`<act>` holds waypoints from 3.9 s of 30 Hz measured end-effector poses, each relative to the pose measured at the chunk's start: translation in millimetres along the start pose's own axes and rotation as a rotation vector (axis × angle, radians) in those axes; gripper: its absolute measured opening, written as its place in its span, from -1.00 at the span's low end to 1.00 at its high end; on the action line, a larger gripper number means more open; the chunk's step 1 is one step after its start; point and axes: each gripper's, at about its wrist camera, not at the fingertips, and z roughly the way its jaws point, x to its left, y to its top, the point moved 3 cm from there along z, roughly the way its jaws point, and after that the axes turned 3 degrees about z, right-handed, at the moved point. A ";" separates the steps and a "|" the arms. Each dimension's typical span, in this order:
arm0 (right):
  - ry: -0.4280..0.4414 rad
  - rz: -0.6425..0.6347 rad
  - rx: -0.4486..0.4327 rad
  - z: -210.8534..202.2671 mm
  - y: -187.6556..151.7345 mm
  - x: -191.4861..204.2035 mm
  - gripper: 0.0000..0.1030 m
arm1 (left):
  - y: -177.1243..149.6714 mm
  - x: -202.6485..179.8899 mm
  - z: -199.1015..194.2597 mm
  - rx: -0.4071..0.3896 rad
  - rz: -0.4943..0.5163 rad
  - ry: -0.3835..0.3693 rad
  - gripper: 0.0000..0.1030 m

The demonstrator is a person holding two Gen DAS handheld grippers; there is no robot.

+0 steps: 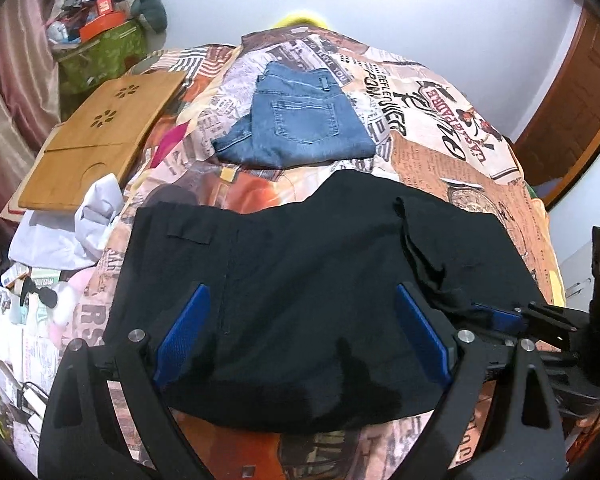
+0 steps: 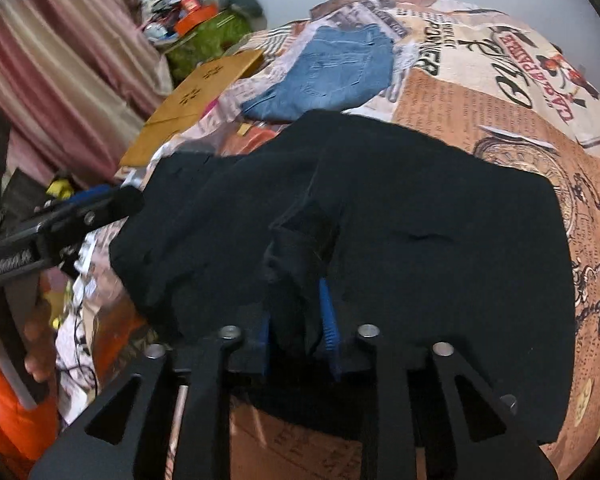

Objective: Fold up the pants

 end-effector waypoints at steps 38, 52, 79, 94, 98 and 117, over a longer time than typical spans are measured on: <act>-0.204 0.011 0.006 -28.2 -5.8 -123.7 0.10 | 12.0 -144.5 117.6 0.207 0.335 -0.020 0.97; -0.252 0.078 -0.110 -88.4 -11.8 -110.4 0.10 | 21.4 -113.0 38.5 0.025 0.238 0.020 0.96; -0.186 -0.061 -0.182 -60.2 13.0 0.8 0.32 | -70.0 97.5 -17.0 0.057 -0.195 0.079 0.96; -0.213 -0.076 -0.017 -4.4 -6.8 -12.5 0.31 | -108.0 115.0 32.9 0.185 -0.507 -0.243 0.96; -0.189 -0.059 -0.011 -3.9 -7.9 -13.1 0.32 | -98.2 118.9 53.7 0.201 -0.557 -0.309 0.95; -0.146 -0.025 -0.031 -12.1 -8.2 -18.5 0.32 | -49.2 112.5 33.3 0.116 -0.453 -0.113 -0.67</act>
